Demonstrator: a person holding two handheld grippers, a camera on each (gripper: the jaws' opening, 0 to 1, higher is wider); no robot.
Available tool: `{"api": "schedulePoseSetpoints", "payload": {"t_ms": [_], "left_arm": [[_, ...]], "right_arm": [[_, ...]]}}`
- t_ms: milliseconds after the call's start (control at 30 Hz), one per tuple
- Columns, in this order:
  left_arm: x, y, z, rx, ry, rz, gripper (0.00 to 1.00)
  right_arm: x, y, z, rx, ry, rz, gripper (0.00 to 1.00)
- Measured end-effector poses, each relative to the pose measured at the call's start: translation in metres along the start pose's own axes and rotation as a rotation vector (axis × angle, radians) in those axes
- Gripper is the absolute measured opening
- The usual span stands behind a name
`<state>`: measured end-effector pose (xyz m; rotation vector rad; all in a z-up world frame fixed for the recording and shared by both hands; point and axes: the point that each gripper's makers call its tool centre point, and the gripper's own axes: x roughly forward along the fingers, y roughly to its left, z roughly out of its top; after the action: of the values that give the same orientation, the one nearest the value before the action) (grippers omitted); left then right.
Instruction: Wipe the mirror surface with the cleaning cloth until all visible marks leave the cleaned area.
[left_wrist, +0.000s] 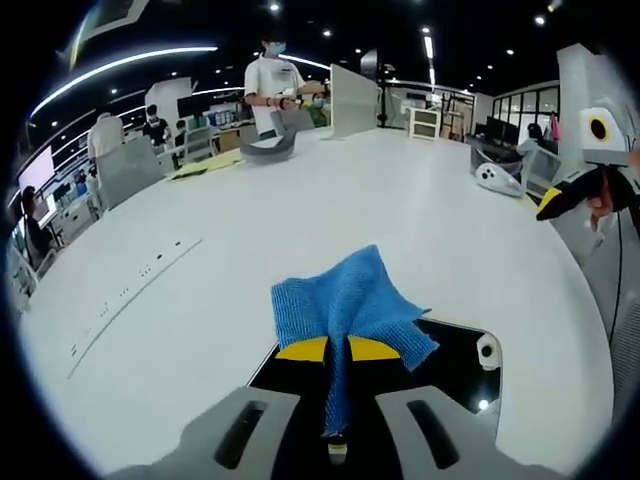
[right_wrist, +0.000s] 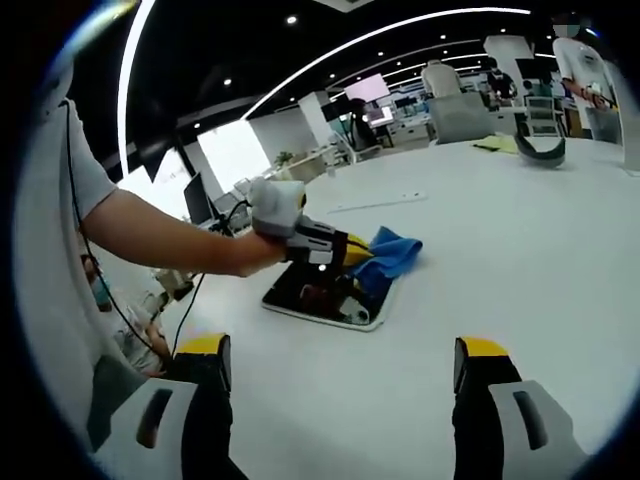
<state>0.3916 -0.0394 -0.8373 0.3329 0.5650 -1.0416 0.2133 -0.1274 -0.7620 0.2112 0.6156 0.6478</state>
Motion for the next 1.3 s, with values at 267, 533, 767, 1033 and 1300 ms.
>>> {"api": "schedulePoseSetpoints", "payload": {"t_ms": [267,533,767,1033,1300], "left_arm": [[0.000,0.008,0.001,-0.007,-0.005,0.020,0.04],[-0.001,0.012,0.001,-0.017,-0.006,0.030,0.04],[-0.002,0.016,0.001,-0.010,-0.003,0.035,0.04],[-0.003,0.016,0.002,-0.021,-0.005,0.036,0.04],[-0.003,0.016,0.002,-0.022,-0.006,0.033,0.04]], "right_arm": [[0.001,0.000,0.001,0.002,0.001,0.003,0.91],[0.000,0.000,0.002,0.001,0.000,0.001,0.91],[0.001,0.000,0.002,0.003,0.002,0.003,0.91],[0.000,0.000,0.001,0.005,0.005,0.001,0.91],[0.001,0.000,0.002,0.004,0.002,0.002,0.91]]}}
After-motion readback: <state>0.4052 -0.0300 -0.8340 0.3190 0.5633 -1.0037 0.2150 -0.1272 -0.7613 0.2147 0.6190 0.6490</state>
